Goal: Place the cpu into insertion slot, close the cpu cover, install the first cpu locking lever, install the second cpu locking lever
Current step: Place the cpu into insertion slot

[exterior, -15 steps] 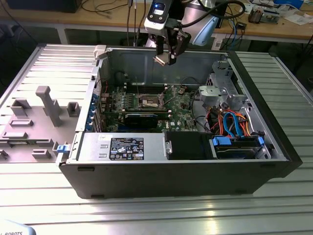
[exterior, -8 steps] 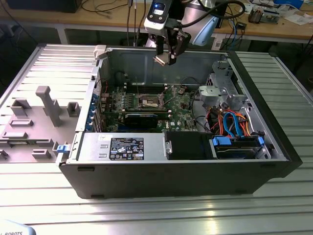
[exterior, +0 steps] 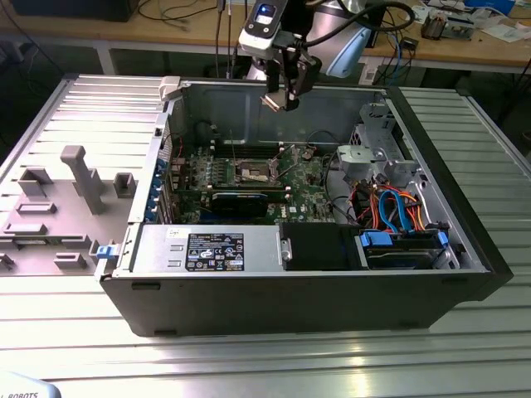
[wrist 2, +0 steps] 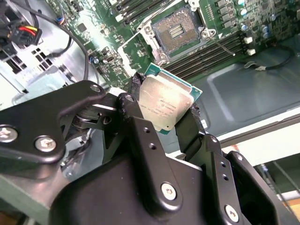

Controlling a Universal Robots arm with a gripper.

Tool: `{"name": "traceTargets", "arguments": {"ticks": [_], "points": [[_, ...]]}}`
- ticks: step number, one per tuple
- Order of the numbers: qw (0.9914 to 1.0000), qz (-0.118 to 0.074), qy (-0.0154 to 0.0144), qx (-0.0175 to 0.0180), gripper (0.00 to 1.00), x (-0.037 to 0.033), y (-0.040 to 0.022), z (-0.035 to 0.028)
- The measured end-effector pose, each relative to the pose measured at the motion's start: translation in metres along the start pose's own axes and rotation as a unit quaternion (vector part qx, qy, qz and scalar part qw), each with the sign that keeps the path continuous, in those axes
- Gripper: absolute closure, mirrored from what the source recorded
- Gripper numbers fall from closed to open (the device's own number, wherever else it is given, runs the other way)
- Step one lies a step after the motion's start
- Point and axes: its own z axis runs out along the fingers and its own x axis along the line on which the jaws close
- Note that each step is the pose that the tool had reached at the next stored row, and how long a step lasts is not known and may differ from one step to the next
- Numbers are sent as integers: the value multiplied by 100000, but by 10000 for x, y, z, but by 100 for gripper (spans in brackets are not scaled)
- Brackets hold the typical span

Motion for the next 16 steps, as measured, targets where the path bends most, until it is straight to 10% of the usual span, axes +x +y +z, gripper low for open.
{"name": "traceTargets", "arguments": {"ticks": [16], "points": [[99970, 2457, -210, -48, 46, 0, 0, 1]]}}
